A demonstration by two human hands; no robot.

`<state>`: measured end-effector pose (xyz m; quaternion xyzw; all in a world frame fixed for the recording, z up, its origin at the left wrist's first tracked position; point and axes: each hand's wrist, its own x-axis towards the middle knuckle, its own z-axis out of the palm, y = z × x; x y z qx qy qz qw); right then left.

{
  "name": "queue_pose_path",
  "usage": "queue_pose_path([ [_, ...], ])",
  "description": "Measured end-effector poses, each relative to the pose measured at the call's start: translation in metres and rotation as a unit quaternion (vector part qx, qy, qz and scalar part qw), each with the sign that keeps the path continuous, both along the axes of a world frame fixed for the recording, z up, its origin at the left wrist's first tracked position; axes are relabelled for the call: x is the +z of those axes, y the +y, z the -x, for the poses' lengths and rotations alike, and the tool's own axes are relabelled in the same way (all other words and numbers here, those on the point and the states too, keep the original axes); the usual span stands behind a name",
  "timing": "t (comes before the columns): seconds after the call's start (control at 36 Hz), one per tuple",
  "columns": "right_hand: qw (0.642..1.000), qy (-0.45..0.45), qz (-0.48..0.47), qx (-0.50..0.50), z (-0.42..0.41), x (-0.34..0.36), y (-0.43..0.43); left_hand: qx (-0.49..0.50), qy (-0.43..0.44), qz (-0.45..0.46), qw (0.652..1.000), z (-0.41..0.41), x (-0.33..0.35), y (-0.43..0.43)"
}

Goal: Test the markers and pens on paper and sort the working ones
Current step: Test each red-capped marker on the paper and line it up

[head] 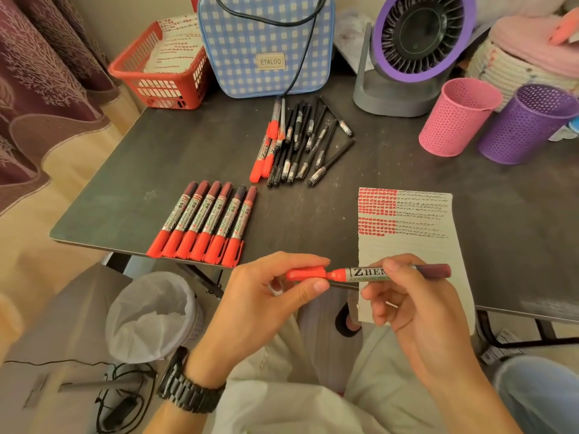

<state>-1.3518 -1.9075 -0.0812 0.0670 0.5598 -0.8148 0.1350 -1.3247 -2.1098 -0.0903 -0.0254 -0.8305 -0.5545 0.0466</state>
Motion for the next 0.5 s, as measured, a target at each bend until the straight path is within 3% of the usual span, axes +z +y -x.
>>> queue_pose_path([
  [0.25, 0.998, -0.025, 0.052, -0.007, -0.006, -0.006, 0.000, -0.028, -0.016, 0.000, 0.999, -0.001, 0.008, -0.001],
  [0.5, 0.999, -0.008, 0.032, 0.001, -0.015, -0.014, -0.003, -0.023, -0.001, 0.011, 1.000, -0.003, 0.006, 0.011],
])
